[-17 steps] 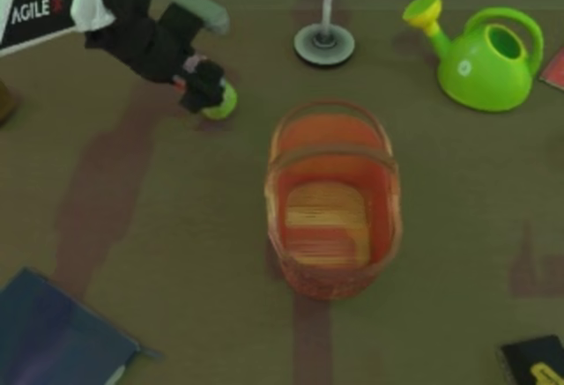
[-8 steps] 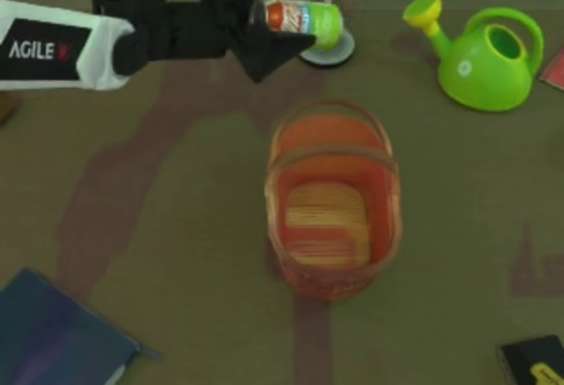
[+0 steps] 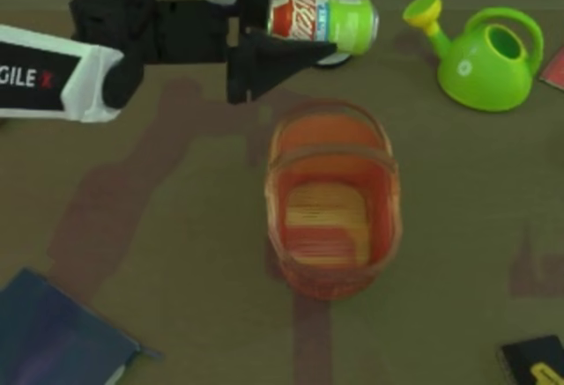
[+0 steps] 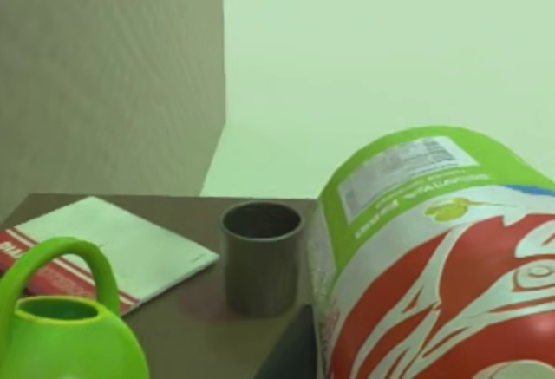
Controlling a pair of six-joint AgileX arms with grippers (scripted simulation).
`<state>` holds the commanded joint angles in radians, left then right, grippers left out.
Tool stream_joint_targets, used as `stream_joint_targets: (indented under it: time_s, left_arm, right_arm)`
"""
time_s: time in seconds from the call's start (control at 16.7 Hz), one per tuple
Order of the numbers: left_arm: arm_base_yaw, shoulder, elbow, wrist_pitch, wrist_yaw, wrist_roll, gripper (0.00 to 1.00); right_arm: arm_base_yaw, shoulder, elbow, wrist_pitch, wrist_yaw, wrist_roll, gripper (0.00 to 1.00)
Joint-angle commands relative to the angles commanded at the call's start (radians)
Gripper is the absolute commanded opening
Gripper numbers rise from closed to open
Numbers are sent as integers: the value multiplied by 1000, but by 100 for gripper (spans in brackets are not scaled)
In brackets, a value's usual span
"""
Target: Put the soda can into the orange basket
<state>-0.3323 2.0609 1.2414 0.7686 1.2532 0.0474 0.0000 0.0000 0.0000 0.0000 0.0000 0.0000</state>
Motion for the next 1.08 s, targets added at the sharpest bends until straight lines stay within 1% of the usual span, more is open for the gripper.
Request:
stream_joint_targets:
  time_s: [0.06,0.42,0.54,0.84,0.96,1.08]
  left_arm:
    - [-1,-5,-6,10,8,-3,0]
    - [5,15,-5,25,8,-1,0]
    - [7,64,-14,83,11,-2,0]
    - [20,221,-56,297,12,-7,0]
    - [25,256,-67,338,10,-8,0]
    - [25,260,-68,342,10,-8,0]
  right_arm:
    - [0,0,0,0,0,0,100]
    - [0,0,0,0,0,0,100]
    - [0,0,0,0,0,0,100]
    - [0,0,0,0,0,0,100]
    - [0,0,0,0,0,0,100]
    - [0,0,0,0,0,0,100]
